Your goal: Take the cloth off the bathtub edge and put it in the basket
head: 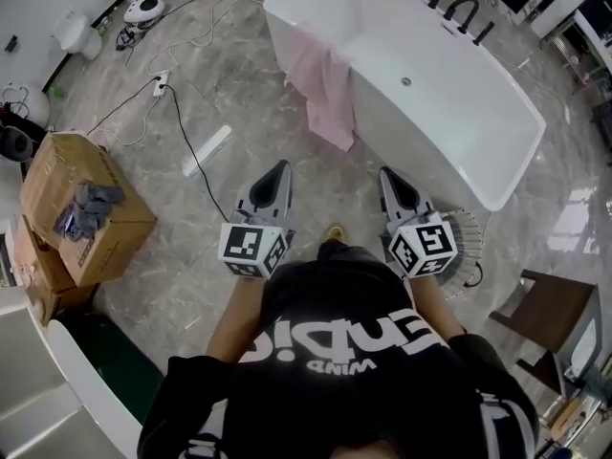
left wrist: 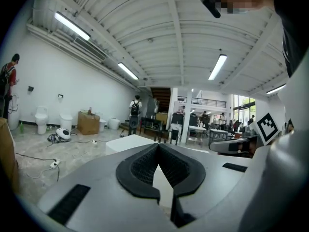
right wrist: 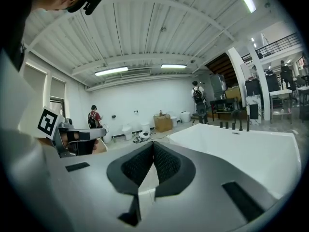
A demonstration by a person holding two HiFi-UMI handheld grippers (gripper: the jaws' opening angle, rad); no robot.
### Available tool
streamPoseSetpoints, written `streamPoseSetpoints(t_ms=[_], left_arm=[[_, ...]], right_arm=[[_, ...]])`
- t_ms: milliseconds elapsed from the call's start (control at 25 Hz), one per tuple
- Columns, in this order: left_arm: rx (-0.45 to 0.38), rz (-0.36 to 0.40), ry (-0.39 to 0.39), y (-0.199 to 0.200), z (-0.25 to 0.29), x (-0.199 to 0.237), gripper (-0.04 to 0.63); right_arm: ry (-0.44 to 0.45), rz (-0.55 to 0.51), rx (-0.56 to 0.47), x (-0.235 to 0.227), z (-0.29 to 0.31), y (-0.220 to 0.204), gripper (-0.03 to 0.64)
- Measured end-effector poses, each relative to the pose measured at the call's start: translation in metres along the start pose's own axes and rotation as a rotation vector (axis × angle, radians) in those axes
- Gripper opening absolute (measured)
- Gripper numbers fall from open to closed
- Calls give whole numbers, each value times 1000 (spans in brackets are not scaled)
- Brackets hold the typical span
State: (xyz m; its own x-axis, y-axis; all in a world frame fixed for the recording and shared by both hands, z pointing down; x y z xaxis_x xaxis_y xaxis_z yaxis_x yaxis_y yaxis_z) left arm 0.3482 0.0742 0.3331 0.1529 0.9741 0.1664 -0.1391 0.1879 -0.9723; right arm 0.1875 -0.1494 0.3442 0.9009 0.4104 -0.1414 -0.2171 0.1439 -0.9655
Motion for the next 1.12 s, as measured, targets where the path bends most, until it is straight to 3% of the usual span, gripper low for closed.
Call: streamPoseSetpoints(t_ms=[600,1120], left_arm=[[-2,7,75,13,96,49,13],[29,17,7,49,238,154,13]], right_arm=[[80,0,24,-59,105,16,14],[35,16,36,-112,264,51,14]])
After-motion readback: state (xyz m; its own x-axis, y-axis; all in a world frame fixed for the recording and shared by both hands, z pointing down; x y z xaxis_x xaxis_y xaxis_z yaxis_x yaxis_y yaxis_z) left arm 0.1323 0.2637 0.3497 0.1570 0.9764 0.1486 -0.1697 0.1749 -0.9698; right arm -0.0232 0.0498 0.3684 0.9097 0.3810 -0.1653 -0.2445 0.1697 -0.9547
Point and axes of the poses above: the fingertips, and each gripper's own axes: z forward along the fingers, x to its left, y out of its top, the point moved 10 cm from there along -z, backward along the fingers, and after that the axes turned 2 degrees about -z, right-handed, at the moved point
